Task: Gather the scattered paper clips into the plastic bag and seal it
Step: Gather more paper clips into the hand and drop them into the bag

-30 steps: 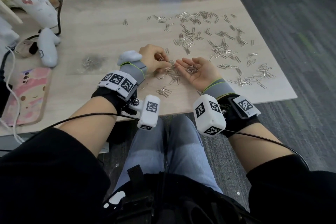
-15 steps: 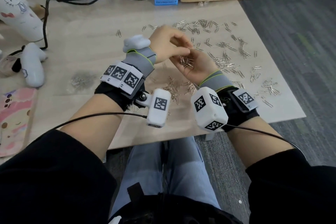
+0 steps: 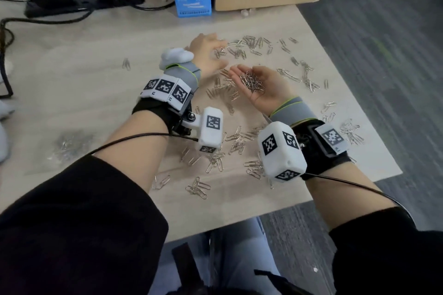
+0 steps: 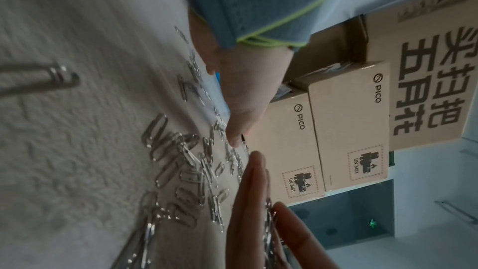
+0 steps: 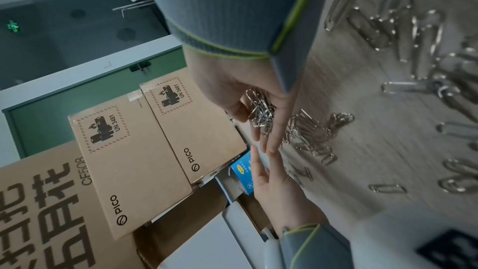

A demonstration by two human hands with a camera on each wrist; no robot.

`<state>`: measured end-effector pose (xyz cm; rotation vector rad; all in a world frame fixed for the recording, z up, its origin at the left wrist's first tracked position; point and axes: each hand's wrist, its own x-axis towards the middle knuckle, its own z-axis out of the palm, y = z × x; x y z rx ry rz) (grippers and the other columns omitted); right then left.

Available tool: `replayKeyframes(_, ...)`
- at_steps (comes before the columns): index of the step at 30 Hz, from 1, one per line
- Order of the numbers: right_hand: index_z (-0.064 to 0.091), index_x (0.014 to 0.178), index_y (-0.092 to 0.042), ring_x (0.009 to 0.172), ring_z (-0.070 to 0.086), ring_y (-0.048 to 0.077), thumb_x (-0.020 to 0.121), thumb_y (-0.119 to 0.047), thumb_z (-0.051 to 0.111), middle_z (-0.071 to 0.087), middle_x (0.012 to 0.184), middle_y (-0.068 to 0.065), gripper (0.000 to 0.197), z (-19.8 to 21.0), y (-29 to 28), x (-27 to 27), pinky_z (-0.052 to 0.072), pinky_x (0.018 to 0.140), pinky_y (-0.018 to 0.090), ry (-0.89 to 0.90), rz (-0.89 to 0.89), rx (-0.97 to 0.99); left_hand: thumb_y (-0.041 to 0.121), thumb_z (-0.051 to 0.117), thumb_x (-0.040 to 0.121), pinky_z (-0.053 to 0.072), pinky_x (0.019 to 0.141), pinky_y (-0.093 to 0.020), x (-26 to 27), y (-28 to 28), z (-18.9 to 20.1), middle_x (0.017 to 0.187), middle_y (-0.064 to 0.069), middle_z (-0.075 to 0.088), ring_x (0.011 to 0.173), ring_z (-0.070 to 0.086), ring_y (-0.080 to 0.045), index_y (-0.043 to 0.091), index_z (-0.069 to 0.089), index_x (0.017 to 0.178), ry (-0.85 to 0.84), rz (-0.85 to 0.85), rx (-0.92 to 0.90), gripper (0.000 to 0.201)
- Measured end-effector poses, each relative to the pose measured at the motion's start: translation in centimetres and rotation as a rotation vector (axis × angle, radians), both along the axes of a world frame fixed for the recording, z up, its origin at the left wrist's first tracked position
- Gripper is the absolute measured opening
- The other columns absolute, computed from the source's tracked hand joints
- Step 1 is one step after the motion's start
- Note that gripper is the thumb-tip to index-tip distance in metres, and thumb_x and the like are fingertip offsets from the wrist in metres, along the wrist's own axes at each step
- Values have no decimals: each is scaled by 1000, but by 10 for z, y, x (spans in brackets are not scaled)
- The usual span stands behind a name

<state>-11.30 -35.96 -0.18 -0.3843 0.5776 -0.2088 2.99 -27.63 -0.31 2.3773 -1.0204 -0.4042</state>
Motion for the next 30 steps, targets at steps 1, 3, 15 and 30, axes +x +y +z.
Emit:
replayKeyframes(1, 55, 88, 11, 61, 69, 36, 99, -8, 30, 68, 71, 26, 33, -1, -1, -2, 58, 63, 35, 6, -1, 0, 35, 64, 82, 12, 117, -36, 0, -3, -3, 154, -8, 24, 145, 13, -29, 21, 44, 136, 1, 7, 30, 60)
replayKeyframes(3, 56, 86, 11, 60, 69, 35, 99, -8, 31, 68, 71, 25, 33, -1, -4, -4, 58, 66, 34, 8, -13, -10, 35, 60, 86, 7, 118, -41, 2, -7, -11, 156, -9, 18, 145, 5, -33, 24, 38, 139, -3, 12, 74, 59)
replayKeyframes(15, 55, 88, 10, 65, 69, 37, 98, -4, 31, 68, 72, 27, 30, 3, 8, -25, 57, 71, 35, -6, -34, -19, 41, 69, 71, 41, 87, -28, -33, 30, -8, 108, -9, 65, 103, 57, -25, 18, 72, 98, 14, -131, -44, 35)
replayKeyframes(30, 54, 93, 9, 117, 54, 38, 99, -5, 30, 62, 92, 26, 29, 10, 42, -86, 54, 73, 35, 4, -30, 55, 74, 57, 29, 32, 105, -33, -117, 86, 0, 128, -1, 46, 120, 37, -20, 26, 58, 119, 14, -295, 189, 102)
